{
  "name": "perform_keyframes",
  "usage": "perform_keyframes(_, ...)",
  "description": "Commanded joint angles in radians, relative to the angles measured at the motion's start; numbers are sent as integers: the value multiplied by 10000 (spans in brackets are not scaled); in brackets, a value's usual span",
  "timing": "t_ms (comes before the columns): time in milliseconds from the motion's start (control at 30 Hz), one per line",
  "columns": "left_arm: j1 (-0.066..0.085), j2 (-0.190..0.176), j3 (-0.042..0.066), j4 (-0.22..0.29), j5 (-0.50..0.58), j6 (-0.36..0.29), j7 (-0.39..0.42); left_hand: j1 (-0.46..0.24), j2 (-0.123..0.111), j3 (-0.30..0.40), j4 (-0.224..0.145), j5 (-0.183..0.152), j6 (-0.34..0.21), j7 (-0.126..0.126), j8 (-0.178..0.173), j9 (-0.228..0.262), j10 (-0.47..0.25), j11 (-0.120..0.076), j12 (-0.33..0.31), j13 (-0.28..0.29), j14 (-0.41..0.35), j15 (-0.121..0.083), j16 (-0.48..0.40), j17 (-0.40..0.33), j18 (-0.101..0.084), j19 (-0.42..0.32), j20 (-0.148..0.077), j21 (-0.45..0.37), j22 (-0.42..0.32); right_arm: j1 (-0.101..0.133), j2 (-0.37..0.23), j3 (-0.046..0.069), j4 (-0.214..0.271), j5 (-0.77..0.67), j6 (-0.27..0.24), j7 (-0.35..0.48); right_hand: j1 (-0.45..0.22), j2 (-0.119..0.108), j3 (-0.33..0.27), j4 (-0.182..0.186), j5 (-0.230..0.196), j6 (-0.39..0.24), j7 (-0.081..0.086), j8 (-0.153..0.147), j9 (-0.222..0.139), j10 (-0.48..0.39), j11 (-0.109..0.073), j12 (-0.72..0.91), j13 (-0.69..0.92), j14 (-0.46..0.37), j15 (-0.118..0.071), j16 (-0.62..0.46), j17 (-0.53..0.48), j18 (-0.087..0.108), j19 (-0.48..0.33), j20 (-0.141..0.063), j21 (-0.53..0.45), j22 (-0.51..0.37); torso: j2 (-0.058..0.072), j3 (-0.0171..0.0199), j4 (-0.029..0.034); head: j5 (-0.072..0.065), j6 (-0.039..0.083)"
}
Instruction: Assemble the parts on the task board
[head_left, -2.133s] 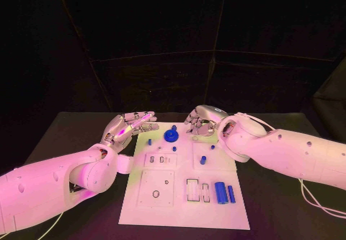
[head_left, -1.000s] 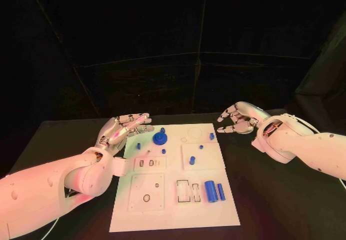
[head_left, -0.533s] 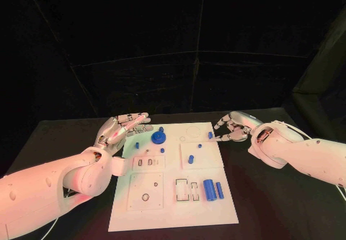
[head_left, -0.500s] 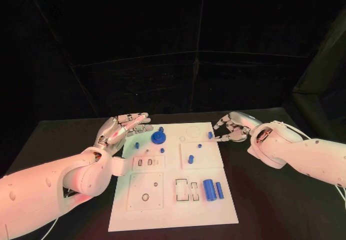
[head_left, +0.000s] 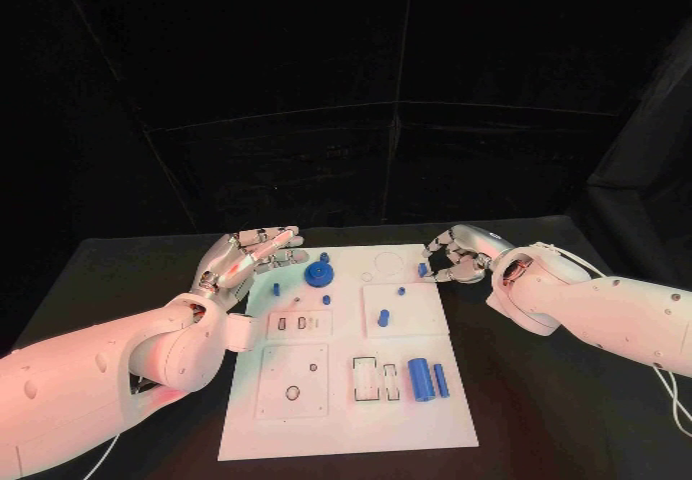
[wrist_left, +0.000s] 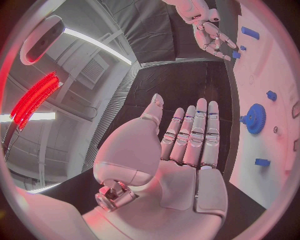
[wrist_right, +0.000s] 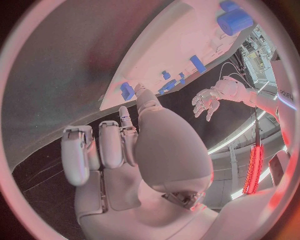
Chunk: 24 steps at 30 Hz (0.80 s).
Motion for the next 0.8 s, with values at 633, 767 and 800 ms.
perform_keyframes(633, 5, -5, -2, 18, -80, 172, -17, -10, 74, 1, -85, 28, 26, 254, -61, -8, -14, 21, -66, -14, -40, 59, -47, -11, 62, 62, -4, -61, -16, 12, 300, 6, -293, 242, 569, -77, 363, 656, 699, -356, -723, 434, -26, -90, -15, 526, 45, 160, 1851, 392, 43, 120, -93, -148, 1071, 79, 30, 2630, -7, 1, -18, 86, -66)
perform_keyframes(767, 5, -15, -3, 20, -104, 180, -20, -32, 95, 0, -75, 28, 24, 253, -69, -8, -25, 23, -79, -15, -38, 61, -58, -13, 62, 63, -2, -70, -24, 12, 324, 6, -297, 229, 672, -103, 362, 654, 706, -362, -733, 445, -28, -93, -16, 533, 43, 166, 1860, 389, 42, 115, -109, -148, 1071, 78, 30, 2630, -7, -4, -18, 66, -103)
perform_keyframes(800, 5, -18, -3, 19, -107, 182, -21, -32, 95, 0, -75, 28, 24, 253, -69, -8, -25, 23, -79, -15, -38, 61, -58, -13, 62, 63, -2, -70, -24, 12, 331, 6, -300, 227, 689, -107, 360, 651, 707, -365, -739, 449, -29, -95, -16, 535, 42, 167, 1863, 389, 42, 115, -109, -148, 1071, 78, 30, 2630, -9, 2, -27, 70, -106)
